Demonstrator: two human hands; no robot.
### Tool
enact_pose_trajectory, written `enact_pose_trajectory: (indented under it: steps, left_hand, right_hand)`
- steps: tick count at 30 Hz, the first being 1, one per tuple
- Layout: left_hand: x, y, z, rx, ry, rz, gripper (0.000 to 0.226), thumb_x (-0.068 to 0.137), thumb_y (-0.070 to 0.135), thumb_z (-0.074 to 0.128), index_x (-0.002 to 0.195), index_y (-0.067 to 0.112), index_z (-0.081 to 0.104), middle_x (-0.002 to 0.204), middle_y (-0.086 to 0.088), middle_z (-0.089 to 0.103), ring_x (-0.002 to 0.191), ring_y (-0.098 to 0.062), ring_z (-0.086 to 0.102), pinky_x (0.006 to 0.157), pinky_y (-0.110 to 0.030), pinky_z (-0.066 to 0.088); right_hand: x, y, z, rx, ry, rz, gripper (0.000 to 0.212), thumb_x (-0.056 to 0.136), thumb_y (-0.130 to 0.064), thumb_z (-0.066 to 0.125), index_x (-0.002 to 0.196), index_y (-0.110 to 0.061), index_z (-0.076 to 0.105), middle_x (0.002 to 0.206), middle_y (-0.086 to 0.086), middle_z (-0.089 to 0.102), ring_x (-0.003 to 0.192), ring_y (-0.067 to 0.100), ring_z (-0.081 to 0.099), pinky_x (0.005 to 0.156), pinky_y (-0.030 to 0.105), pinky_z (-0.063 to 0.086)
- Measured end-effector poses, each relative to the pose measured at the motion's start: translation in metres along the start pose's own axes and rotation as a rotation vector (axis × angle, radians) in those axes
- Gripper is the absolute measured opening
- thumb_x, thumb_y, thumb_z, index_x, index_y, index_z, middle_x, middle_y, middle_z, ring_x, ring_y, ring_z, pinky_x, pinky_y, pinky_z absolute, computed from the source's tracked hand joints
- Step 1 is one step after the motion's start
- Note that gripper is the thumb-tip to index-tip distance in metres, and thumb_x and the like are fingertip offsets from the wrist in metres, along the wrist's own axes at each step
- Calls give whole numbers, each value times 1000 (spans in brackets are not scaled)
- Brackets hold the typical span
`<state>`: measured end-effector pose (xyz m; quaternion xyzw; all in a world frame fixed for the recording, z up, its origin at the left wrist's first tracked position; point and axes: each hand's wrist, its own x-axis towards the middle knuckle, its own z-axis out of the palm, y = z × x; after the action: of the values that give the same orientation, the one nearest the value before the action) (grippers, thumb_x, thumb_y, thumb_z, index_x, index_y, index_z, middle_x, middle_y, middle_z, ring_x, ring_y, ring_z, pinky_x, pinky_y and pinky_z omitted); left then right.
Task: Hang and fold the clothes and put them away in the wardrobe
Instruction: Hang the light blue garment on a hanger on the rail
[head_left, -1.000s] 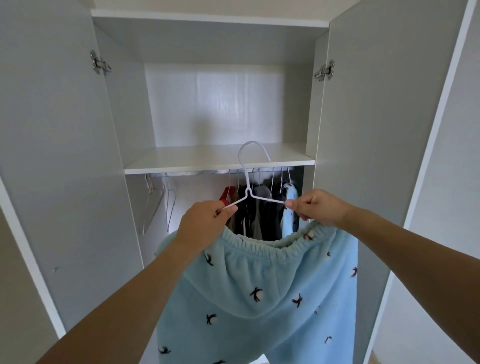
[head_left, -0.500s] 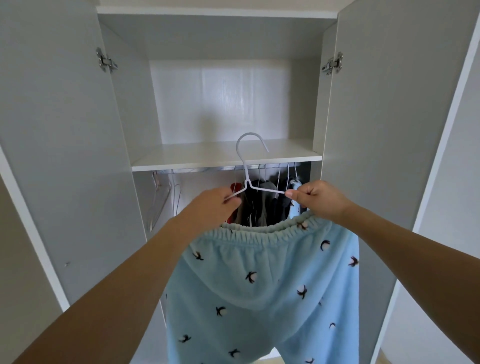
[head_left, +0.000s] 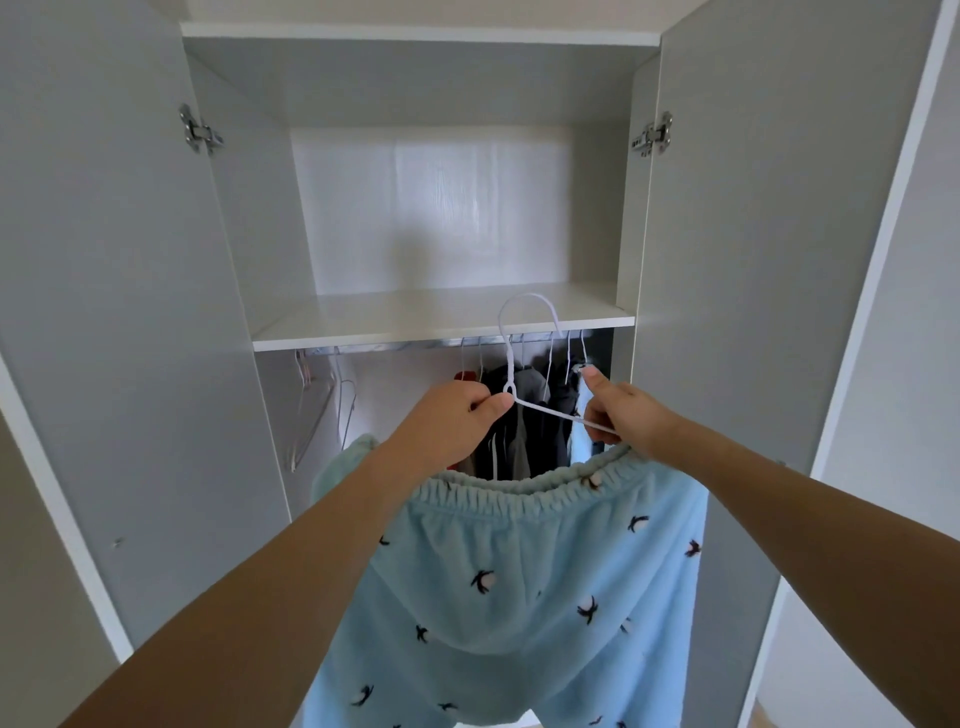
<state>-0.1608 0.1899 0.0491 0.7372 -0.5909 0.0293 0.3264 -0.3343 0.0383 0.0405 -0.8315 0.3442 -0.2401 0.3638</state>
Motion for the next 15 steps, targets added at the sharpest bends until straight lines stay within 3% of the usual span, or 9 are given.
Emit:
enact_pose_trajectory:
  steps: [7, 9, 13, 15]
  left_hand:
    - [2, 2, -3, -26, 67, 3, 48, 97, 46, 45, 62, 14, 38, 54, 3, 33, 49, -11, 30, 52, -23, 30]
    - [3, 0, -5, -25, 75, -18, 47, 97, 46, 45, 63, 13, 41, 53, 4, 32, 49, -12, 31, 52, -23, 31]
    - [3, -7, -9, -41, 89, -106, 48, 97, 45, 46, 61, 15, 36, 53, 2, 33, 49, -13, 31, 52, -24, 31]
    - [1, -9, -12, -61, 90, -168, 49, 97, 45, 46, 60, 15, 36, 53, 2, 34, 49, -15, 33, 54, -26, 33]
  right_hand:
    - [3, 0, -17, 30, 70, -5, 78, 94, -65, 15, 62, -11, 60, 70, 9, 64, 67, 20, 56, 72, 31, 44]
    - [4, -1, -19, 50, 121, -24, 71, 95, -63, 18, 75, -12, 64, 82, 7, 66, 79, 21, 59, 76, 30, 44]
    - [2, -5, -16, 5, 139, -77, 54, 97, -56, 29, 116, -16, 59, 118, 3, 59, 111, 21, 53, 100, 36, 39]
    - [0, -9, -10, -69, 130, -105, 43, 99, -45, 36, 126, -16, 53, 125, 6, 56, 116, 23, 51, 96, 31, 37]
